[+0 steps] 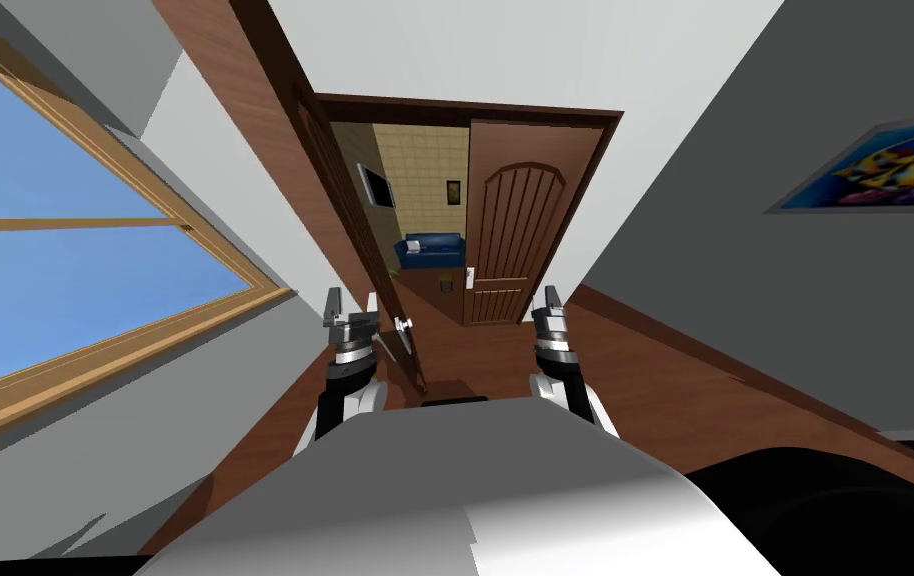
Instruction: Pull the door open
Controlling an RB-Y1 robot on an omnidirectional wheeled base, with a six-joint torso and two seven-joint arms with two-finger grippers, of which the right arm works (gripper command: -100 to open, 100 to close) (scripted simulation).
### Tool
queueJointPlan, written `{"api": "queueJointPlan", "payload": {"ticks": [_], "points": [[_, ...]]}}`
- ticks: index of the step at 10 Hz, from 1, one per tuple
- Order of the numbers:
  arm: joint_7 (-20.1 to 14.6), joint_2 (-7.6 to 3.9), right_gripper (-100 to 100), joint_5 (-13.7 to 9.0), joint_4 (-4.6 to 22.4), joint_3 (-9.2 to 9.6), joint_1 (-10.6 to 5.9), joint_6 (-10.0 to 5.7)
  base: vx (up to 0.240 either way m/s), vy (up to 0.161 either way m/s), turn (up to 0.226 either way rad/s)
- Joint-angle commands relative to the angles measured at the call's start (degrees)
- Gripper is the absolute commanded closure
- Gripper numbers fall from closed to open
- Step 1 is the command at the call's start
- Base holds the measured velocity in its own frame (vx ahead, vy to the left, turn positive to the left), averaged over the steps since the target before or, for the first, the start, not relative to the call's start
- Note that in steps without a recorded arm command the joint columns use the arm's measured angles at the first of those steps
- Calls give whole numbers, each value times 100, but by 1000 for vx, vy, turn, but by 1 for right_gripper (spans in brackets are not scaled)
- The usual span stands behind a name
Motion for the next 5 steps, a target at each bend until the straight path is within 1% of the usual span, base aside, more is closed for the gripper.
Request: {"api": "queueJointPlan", "payload": {"ticks": [1,3,5], "points": [[6,-24,-100,-1,20,3,-28,2,216,-159,-20],[14,-52,-100,0,45,9,-60,4,237,-176,-23],[22,-81,-100,1,70,16,-92,6,251,-193,-19]]}}
